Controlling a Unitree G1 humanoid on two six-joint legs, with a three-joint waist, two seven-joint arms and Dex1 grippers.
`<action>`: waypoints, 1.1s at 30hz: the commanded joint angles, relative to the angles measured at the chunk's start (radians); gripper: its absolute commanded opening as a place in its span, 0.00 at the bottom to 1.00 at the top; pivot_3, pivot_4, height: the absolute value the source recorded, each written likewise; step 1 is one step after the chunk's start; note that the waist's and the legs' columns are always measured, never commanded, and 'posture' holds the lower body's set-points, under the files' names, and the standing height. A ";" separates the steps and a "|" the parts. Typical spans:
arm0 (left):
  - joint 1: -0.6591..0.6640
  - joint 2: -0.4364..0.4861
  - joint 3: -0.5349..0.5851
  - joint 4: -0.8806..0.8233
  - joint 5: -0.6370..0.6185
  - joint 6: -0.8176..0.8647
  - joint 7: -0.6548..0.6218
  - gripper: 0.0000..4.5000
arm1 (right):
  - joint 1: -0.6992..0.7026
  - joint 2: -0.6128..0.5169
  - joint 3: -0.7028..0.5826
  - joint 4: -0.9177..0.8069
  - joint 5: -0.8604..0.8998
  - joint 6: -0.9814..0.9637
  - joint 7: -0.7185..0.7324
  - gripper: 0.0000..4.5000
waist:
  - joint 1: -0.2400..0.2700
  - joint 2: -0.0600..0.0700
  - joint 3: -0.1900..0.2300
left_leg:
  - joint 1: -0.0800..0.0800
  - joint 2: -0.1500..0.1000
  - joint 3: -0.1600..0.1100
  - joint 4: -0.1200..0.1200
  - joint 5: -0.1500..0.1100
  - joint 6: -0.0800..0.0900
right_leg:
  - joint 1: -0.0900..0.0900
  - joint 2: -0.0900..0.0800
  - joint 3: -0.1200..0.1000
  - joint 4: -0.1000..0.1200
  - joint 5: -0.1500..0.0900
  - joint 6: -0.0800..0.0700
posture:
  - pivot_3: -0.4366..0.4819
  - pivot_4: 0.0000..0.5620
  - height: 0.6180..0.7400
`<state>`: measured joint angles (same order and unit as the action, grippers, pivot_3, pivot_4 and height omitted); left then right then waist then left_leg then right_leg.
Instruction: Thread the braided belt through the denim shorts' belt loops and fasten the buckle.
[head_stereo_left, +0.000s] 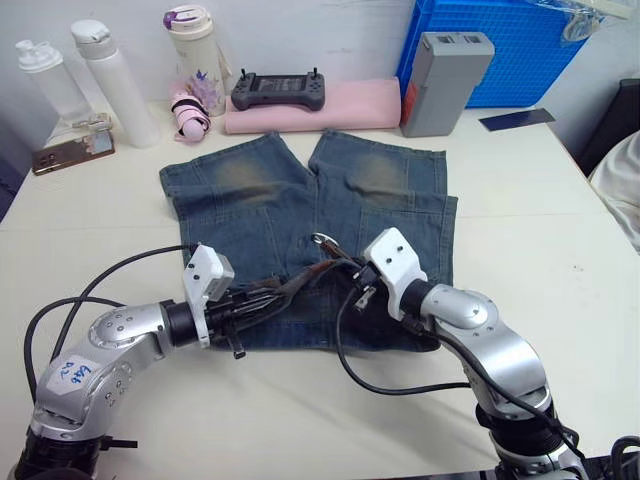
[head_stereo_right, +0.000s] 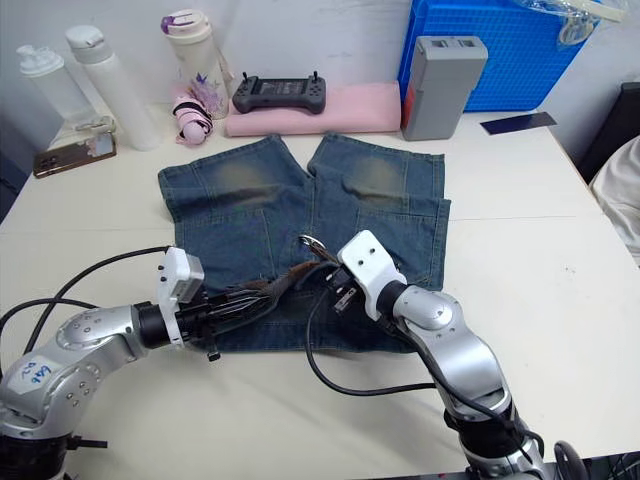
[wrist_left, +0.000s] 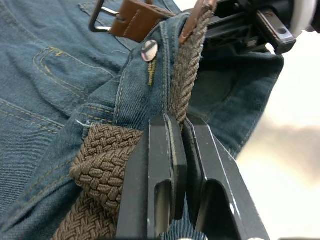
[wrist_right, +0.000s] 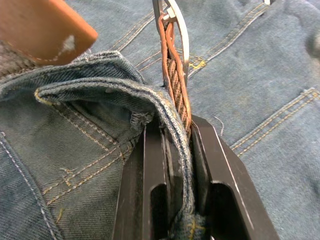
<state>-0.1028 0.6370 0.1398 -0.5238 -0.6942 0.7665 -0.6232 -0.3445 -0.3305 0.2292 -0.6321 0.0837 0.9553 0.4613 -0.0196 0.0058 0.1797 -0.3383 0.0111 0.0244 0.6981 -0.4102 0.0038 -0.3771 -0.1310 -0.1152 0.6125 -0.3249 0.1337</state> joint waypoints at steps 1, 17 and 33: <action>0.003 -0.006 0.007 0.008 -0.007 0.031 0.031 0.00 | 0.014 -0.007 -0.023 -0.078 0.007 -0.004 -0.028 0.01 | -0.002 0.000 0.000 | 0.000 0.000 0.000 0.000 0.000 0.000 | 0.000 0.000 0.000 0.000 0.000 0.000 | 0.48 0.27 1.00; -0.074 -0.054 0.019 0.048 -0.039 0.147 0.114 0.00 | 0.017 -0.080 0.048 -0.133 -0.030 -0.077 -0.051 0.01 | -0.006 0.000 0.000 | 0.000 0.000 0.001 0.000 0.000 0.000 | 0.000 0.000 0.001 0.000 0.000 0.000 | 0.48 0.27 1.00; -0.034 -0.045 0.037 -0.003 -0.058 0.170 0.136 0.00 | 0.020 -0.068 0.023 -0.109 -0.014 -0.055 -0.053 0.01 | -0.007 0.000 0.000 | 0.000 0.000 0.001 0.000 0.000 0.000 | 0.000 0.000 0.001 0.000 0.000 0.000 | 0.48 0.27 1.00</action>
<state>-0.1461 0.5872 0.1568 -0.4940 -0.7396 0.9297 -0.4972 -0.3173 -0.3920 0.2750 -0.7035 0.0633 0.9042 0.4143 -0.0264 0.0058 0.1797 -0.3380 0.0110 0.0251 0.6985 -0.4102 0.0038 -0.3771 -0.1312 -0.1143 0.6125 -0.3249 0.1337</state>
